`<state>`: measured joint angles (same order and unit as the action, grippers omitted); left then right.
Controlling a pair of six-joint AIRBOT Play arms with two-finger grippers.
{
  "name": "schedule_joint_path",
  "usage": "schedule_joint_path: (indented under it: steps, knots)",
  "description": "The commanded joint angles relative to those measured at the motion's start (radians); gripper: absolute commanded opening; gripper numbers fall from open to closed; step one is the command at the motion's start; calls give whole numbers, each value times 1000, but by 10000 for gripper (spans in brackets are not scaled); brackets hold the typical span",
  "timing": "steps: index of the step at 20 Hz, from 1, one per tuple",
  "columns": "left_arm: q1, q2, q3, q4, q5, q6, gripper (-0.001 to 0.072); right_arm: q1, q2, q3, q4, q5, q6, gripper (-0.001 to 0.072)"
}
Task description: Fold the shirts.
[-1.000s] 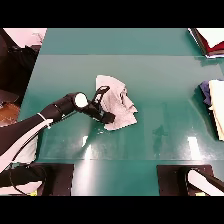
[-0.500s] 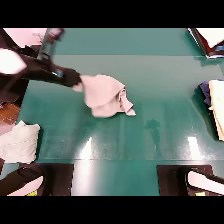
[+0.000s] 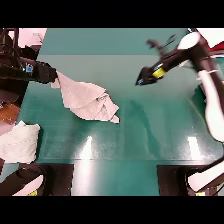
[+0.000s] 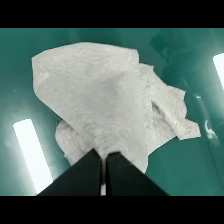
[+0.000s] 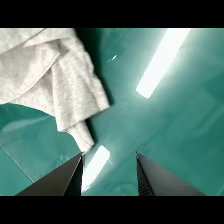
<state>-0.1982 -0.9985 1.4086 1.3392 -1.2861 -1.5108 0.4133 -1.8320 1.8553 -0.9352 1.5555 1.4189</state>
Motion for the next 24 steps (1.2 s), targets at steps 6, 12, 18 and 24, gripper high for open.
schedule_joint_path:
  steps: [6,12,18,24]
  knots:
    - [4,3,2,20,-38,0,22,200,-223,1,49,-144,-79,392]
    - [4,3,2,20,-37,0,22,210,-228,0,49,-227,-77,392]
    - [4,3,2,20,-40,0,22,250,-226,2,43,-234,-108,13]
    - [4,3,108,103,-21,-1,22,132,-2,3,-220,-187,-91,12]
